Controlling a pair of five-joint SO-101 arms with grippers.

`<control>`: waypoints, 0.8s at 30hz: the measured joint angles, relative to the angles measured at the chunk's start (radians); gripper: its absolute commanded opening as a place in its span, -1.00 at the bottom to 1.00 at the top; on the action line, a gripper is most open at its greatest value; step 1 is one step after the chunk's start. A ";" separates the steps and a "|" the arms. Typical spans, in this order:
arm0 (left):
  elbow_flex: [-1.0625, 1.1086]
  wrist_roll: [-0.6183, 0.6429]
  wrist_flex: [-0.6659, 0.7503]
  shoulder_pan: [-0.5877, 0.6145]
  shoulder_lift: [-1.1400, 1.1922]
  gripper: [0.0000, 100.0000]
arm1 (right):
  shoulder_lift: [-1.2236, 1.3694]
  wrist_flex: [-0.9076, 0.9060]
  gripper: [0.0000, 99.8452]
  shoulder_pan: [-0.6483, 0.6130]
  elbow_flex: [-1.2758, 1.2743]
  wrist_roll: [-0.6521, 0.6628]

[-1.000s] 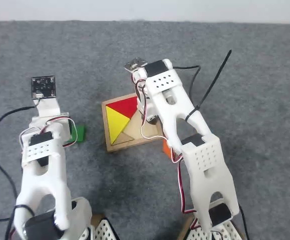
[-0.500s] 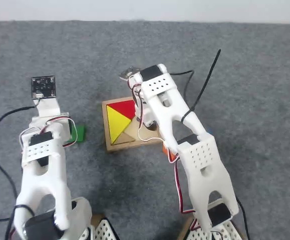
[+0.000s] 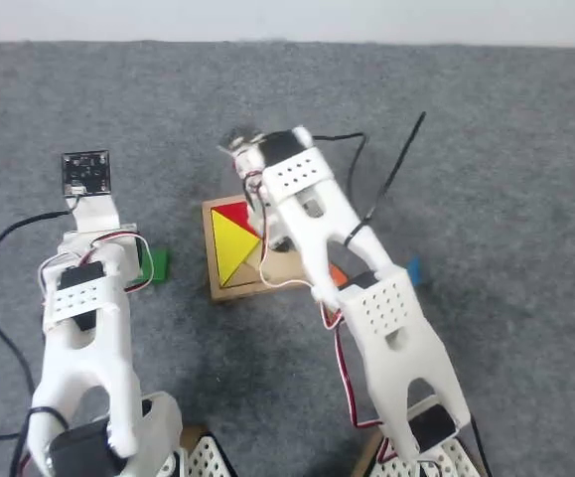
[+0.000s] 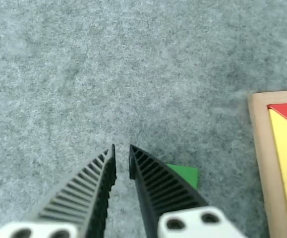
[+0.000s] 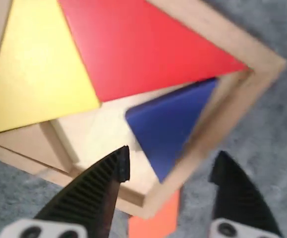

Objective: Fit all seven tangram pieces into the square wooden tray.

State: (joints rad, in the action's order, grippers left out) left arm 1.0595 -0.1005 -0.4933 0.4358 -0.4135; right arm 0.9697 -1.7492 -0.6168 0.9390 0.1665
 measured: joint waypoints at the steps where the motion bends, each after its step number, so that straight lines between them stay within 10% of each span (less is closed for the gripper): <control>1: 0.000 0.000 0.000 0.000 0.000 -0.90 | 0.003 0.002 -0.14 -0.005 0.000 0.000; 24: 0.000 0.000 0.000 0.000 0.000 -0.90 | 0.173 0.020 -0.14 -0.048 0.244 0.074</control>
State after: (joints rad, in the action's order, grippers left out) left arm 1.0595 -0.1005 -0.4933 0.4358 -0.4135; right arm 1.1431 -1.7292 -0.6644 1.1830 0.2401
